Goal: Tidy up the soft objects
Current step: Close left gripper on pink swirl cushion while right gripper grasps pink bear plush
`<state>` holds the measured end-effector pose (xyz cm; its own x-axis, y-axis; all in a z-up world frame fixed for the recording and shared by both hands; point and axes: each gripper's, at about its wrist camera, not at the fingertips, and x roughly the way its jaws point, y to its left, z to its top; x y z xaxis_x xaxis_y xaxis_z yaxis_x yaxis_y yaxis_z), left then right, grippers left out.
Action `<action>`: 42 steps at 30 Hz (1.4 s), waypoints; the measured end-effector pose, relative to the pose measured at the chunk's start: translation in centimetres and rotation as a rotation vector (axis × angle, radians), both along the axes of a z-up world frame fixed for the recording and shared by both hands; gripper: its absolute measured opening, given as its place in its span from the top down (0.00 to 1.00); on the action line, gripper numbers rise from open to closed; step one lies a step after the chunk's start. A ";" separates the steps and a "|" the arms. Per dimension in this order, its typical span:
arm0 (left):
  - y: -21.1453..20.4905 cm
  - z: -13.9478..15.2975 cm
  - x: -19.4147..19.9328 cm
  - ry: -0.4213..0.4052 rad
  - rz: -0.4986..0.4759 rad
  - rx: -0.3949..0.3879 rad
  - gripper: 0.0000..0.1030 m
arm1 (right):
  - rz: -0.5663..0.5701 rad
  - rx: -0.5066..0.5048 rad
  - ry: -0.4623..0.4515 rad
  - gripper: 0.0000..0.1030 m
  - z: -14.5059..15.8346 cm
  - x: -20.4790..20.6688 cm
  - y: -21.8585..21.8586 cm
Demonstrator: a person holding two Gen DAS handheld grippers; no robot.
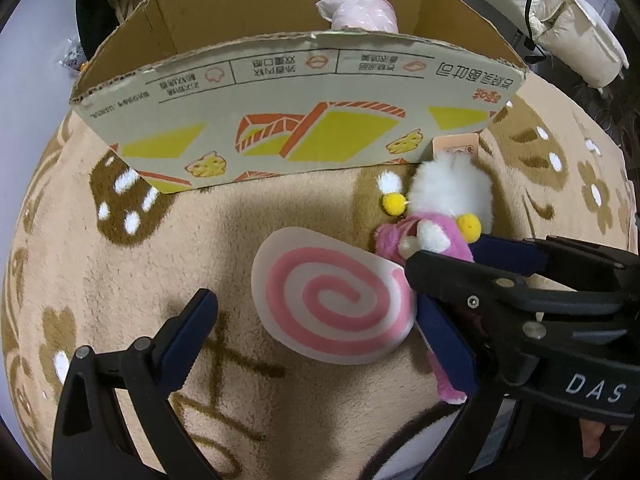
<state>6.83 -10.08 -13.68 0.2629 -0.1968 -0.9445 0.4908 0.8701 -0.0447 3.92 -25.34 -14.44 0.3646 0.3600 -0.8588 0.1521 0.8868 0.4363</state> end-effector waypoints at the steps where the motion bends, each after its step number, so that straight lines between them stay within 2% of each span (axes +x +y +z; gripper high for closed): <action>1: 0.0 0.0 -0.1 0.005 -0.005 -0.005 0.09 | 0.000 -0.002 0.002 0.51 0.0 0.0 0.0; 6: -0.2 0.0 -0.4 0.022 -0.021 -0.026 0.24 | -0.008 0.011 0.015 0.52 -0.1 -0.3 -0.1; 15: -0.6 0.0 -0.9 0.016 -0.052 -0.019 0.41 | 0.002 0.022 0.019 0.56 -0.2 -0.4 0.1; 28: -1.6 -0.8 -0.8 0.032 -0.050 -0.002 0.42 | 0.012 0.030 0.028 0.58 -0.6 -0.1 0.3; 34: 0.1 0.1 -0.8 0.032 -0.026 0.009 0.43 | 0.028 0.006 0.008 0.59 0.0 -0.4 0.4; 37: 0.7 0.4 -0.8 0.018 -0.011 0.021 0.44 | 0.021 0.003 -0.012 0.62 0.4 -0.6 0.3; 38: 0.8 0.6 -0.8 0.016 -0.005 0.019 0.44 | 0.017 0.006 -0.018 0.69 0.5 -0.7 0.2; 42: 1.1 0.9 -0.9 0.001 0.007 0.030 0.46 | 0.020 0.010 -0.030 0.71 0.8 -0.9 0.0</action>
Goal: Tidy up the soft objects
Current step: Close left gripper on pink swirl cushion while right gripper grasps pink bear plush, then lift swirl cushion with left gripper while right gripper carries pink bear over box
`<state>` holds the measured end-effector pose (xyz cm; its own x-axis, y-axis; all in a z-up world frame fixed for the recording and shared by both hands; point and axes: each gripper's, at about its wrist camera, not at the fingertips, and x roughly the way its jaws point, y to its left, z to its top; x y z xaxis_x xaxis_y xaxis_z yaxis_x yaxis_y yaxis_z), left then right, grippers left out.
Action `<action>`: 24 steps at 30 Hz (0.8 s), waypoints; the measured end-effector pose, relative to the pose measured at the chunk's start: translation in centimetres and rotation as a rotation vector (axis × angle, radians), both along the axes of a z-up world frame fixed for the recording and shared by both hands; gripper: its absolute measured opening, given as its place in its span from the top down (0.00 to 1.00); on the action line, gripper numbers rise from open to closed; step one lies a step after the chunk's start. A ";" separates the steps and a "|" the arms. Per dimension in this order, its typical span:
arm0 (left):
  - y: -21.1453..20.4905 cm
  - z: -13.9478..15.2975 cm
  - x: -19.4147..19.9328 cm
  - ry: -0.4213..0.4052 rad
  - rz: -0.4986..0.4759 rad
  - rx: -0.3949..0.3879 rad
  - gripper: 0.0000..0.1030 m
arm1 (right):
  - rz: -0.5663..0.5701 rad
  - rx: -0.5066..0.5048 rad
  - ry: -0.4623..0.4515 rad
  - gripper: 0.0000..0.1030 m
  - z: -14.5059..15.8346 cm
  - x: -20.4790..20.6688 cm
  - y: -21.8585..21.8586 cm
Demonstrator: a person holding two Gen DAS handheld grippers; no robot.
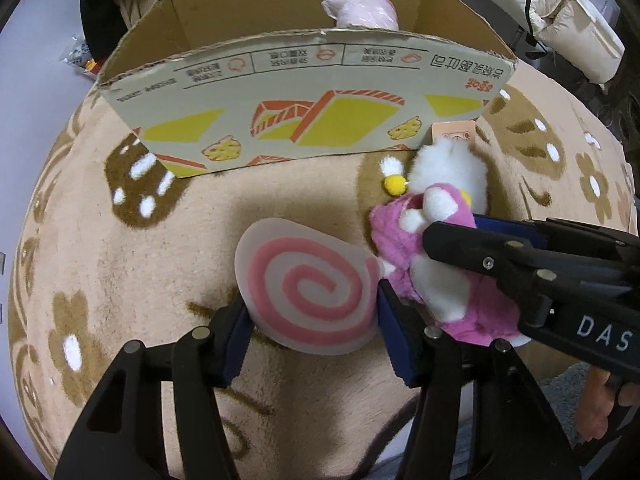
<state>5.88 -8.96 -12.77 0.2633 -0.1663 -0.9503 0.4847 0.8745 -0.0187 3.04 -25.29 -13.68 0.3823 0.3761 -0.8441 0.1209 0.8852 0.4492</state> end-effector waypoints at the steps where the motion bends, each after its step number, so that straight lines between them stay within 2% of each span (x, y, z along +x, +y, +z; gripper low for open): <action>1: 0.1 0.1 0.0 -0.005 0.006 0.004 0.46 | 0.001 -0.003 -0.001 0.71 0.0 0.0 0.0; 8: 1.5 1.3 0.0 -0.042 0.067 -0.008 0.47 | 0.006 -0.033 -0.035 0.73 0.8 -0.4 0.6; 12: 2.4 2.3 0.0 -0.068 0.098 -0.035 0.47 | 0.003 -0.032 -0.085 0.73 1.9 -1.1 0.5; 17: 2.5 3.5 -0.2 -0.137 0.124 -0.044 0.47 | -0.005 -0.056 -0.186 0.73 3.9 -1.9 0.7; 24: 3.3 5.9 -0.6 -0.259 0.163 -0.056 0.47 | -0.023 -0.141 -0.351 0.74 7.1 -2.9 0.8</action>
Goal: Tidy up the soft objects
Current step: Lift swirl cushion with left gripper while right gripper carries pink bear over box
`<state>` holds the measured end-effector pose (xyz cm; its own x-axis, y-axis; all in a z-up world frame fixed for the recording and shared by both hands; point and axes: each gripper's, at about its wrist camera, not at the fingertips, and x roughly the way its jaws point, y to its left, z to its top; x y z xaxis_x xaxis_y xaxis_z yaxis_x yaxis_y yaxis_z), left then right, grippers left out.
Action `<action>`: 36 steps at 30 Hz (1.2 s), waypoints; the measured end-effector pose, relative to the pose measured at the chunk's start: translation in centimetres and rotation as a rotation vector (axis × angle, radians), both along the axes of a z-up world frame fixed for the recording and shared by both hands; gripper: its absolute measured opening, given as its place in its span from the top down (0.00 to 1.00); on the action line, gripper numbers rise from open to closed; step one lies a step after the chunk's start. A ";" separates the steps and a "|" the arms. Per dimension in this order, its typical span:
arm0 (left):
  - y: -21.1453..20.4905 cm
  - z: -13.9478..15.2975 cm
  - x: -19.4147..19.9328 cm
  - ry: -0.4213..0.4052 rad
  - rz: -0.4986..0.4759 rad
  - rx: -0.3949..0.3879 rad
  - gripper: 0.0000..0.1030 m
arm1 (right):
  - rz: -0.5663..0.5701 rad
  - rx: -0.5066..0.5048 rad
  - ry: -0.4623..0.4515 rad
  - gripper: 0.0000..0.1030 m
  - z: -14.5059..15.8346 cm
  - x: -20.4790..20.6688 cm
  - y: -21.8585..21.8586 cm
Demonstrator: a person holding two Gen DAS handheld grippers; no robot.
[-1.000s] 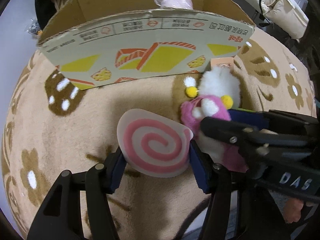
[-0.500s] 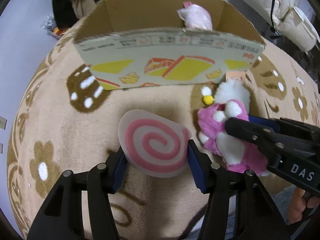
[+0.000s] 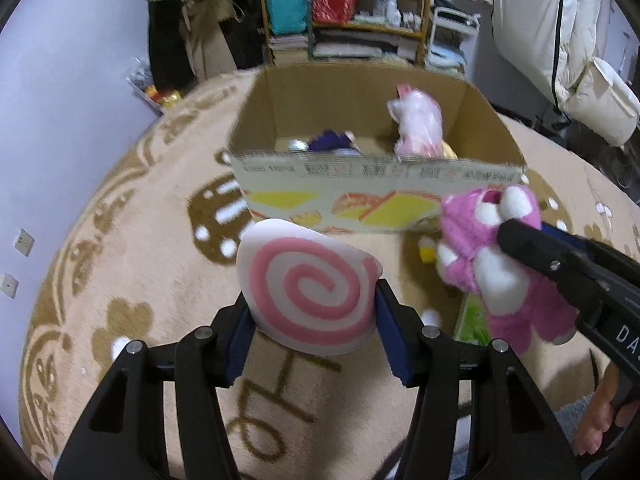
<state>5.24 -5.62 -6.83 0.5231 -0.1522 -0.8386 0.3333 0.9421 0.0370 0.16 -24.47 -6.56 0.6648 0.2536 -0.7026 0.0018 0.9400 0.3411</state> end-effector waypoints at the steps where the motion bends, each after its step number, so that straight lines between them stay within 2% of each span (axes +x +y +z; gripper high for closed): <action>1: 0.0 0.2 0.0 -0.014 0.005 0.003 0.47 | -0.005 -0.017 -0.025 0.74 0.4 -0.1 0.1; 12: 0.3 3.2 -0.8 -0.180 0.035 0.007 0.47 | -0.053 -0.172 -0.181 0.74 3.7 -0.9 1.0; 23: 0.3 6.1 -0.8 -0.331 0.049 0.007 0.47 | -0.091 -0.202 -0.265 0.74 5.8 -0.8 0.6; 36: -0.7 9.2 1.7 -0.445 0.043 -0.022 0.47 | -0.106 -0.257 -0.358 0.74 7.9 0.8 0.6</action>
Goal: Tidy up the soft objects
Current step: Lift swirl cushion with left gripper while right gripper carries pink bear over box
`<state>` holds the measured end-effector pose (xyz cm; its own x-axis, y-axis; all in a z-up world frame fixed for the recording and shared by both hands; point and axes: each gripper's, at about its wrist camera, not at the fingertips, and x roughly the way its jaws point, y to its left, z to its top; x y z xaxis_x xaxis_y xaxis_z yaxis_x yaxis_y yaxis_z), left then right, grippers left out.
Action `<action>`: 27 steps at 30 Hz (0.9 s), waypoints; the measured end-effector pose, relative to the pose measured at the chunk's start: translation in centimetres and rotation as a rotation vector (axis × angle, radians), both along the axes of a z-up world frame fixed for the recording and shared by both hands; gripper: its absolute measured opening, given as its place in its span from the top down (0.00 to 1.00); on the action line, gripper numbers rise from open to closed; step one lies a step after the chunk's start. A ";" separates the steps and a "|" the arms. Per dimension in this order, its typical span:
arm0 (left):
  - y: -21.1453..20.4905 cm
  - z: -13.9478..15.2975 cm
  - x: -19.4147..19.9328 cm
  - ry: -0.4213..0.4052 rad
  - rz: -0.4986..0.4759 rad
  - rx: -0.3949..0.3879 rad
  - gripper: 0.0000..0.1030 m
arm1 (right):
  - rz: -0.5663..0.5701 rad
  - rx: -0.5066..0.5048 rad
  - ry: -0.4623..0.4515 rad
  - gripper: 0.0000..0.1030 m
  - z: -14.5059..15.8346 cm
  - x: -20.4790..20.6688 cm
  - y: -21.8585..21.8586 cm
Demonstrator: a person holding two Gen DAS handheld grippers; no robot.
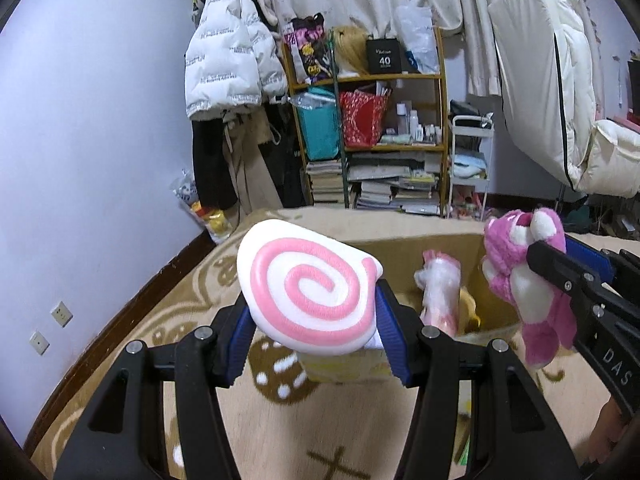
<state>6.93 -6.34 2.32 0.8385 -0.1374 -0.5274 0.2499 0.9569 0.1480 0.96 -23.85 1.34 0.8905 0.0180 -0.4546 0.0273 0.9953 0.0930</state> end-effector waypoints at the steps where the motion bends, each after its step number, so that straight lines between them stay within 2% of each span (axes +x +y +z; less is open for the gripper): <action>1: -0.1 0.2 0.1 -0.009 -0.003 0.002 0.47 | -0.001 -0.004 -0.006 0.74 0.2 0.1 -0.1; 12: -1.2 2.7 2.2 -0.082 -0.022 0.006 0.47 | -0.012 -0.005 -0.054 0.74 1.5 2.0 -1.3; 19: -1.5 2.6 3.6 -0.076 -0.035 -0.004 0.47 | -0.015 -0.004 -0.076 0.74 1.9 3.6 -1.9; 27: -1.3 1.4 5.1 -0.038 -0.033 -0.031 0.47 | -0.014 0.007 -0.046 0.74 1.2 5.0 -2.2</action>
<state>12.00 -7.62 3.74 0.8524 -0.1810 -0.4905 0.2762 0.9525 0.1285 5.98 -26.02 2.50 0.9108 0.0082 -0.4127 0.0371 0.9941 0.1016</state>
